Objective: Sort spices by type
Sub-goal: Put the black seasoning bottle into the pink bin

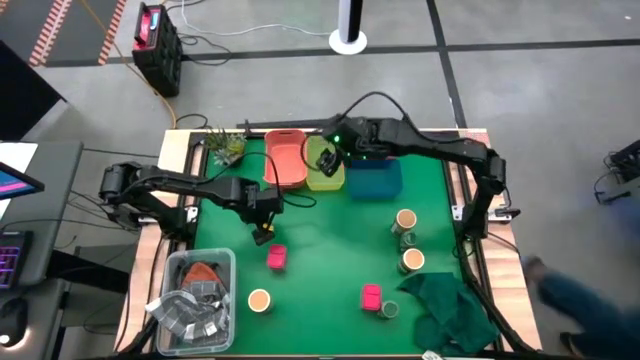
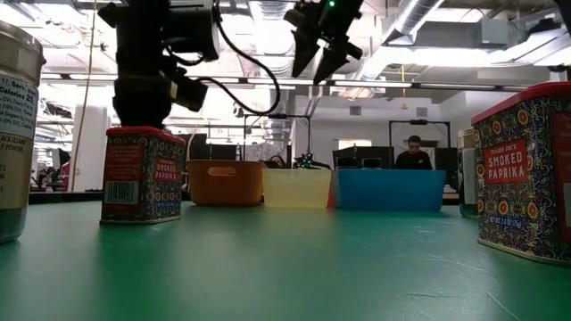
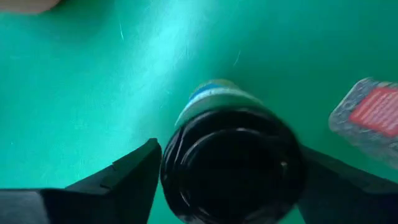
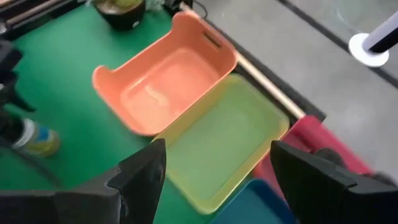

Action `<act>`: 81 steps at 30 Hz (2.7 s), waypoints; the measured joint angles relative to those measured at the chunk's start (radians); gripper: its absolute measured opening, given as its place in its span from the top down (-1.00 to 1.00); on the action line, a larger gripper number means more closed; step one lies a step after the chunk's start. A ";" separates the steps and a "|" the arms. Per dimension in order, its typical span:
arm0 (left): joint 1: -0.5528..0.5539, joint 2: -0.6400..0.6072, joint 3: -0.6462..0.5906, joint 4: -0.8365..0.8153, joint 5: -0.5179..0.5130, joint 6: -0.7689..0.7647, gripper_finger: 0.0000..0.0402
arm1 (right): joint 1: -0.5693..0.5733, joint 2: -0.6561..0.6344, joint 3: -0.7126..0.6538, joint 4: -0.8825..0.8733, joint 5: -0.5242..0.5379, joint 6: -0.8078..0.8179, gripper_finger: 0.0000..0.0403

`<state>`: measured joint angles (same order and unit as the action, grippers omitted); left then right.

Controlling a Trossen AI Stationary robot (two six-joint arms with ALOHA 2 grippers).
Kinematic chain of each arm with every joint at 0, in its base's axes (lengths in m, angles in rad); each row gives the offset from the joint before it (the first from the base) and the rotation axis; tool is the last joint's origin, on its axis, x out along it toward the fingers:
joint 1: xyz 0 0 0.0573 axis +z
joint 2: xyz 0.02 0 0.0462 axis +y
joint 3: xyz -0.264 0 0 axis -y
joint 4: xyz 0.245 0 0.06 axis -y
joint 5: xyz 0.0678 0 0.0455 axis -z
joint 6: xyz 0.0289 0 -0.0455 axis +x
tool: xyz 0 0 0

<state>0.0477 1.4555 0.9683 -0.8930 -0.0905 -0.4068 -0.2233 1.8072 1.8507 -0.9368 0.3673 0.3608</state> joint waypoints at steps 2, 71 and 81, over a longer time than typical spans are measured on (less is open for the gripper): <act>-0.001 0.000 -0.010 0.011 -0.008 0.006 -0.36 | 0.030 0.000 0.000 -0.013 0.028 0.037 -0.56; 0.189 -0.136 0.314 0.040 0.174 0.558 0.00 | 0.196 -0.076 -0.334 0.493 -0.182 -0.172 -0.56; 0.211 -0.152 0.314 -0.007 0.178 0.531 0.00 | 0.195 -0.160 -0.601 0.818 -0.185 -0.057 -0.49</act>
<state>0.2584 1.3037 1.2819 -0.9005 0.0880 0.1245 -0.0280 1.6470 1.2496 -0.1187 0.1825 0.3038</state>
